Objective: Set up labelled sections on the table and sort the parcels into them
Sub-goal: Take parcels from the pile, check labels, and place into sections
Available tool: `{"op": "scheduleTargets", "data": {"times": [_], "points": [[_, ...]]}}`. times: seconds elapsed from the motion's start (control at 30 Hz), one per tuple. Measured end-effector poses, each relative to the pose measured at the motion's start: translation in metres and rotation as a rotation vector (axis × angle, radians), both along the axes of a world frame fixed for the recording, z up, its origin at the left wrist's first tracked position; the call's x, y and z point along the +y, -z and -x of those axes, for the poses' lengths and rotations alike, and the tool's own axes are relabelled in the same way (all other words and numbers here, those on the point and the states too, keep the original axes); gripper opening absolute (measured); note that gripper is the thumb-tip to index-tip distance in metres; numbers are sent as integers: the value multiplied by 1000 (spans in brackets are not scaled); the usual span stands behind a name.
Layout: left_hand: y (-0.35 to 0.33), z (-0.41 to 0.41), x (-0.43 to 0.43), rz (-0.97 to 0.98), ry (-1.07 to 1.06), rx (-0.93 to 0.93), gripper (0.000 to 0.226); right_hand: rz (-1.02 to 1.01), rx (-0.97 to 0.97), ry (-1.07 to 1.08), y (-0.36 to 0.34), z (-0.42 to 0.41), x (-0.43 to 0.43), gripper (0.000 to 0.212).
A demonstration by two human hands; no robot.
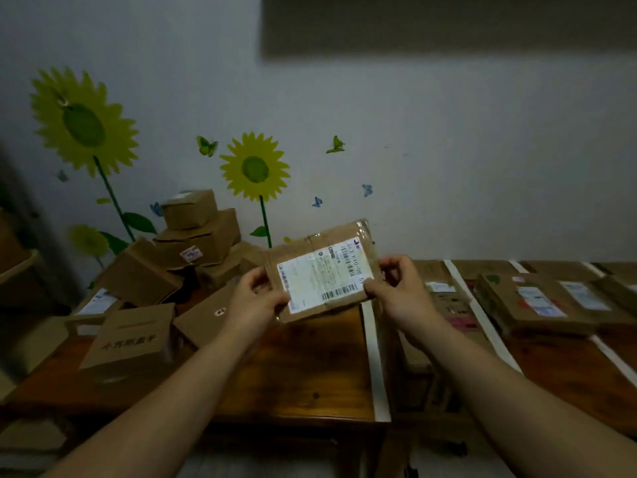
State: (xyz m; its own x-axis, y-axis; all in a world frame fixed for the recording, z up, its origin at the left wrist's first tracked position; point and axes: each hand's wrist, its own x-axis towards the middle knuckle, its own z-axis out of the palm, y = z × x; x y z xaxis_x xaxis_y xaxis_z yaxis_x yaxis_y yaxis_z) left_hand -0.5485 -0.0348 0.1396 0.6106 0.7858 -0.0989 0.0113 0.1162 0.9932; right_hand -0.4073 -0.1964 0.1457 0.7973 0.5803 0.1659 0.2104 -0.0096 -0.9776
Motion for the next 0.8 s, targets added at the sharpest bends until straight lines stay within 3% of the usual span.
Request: {"op": "scheduleTargets", "data": {"times": [0.13, 0.2, 0.27, 0.37, 0.5, 0.6, 0.7, 0.8], "points": [[1, -29, -38, 33, 46, -41, 38, -84, 69, 10, -7, -23, -33, 32], [2, -42, -50, 41, 63, -56, 44, -108, 94, 39, -7, -32, -51, 32], [8, -57, -58, 77, 199, -24, 54, -119, 68, 91, -4, -40, -68, 31], [10, -77, -82, 87, 454, 79, 45, -172, 25, 247, -6, -48, -89, 31], [5, -108, -118, 170, 547, 16, 24, -139, 16, 476, -9, -56, -112, 62], [7, -127, -139, 231, 573, -27, 26, 78, -142, 396, 4, -45, -126, 73], [9, -135, -151, 199, 657, 31, 29, 46, -3, 240, 10, -37, -141, 69], [11, -139, -164, 4, 807, 185, 37, 14, 95, 299, 13, -40, -163, 67]]}}
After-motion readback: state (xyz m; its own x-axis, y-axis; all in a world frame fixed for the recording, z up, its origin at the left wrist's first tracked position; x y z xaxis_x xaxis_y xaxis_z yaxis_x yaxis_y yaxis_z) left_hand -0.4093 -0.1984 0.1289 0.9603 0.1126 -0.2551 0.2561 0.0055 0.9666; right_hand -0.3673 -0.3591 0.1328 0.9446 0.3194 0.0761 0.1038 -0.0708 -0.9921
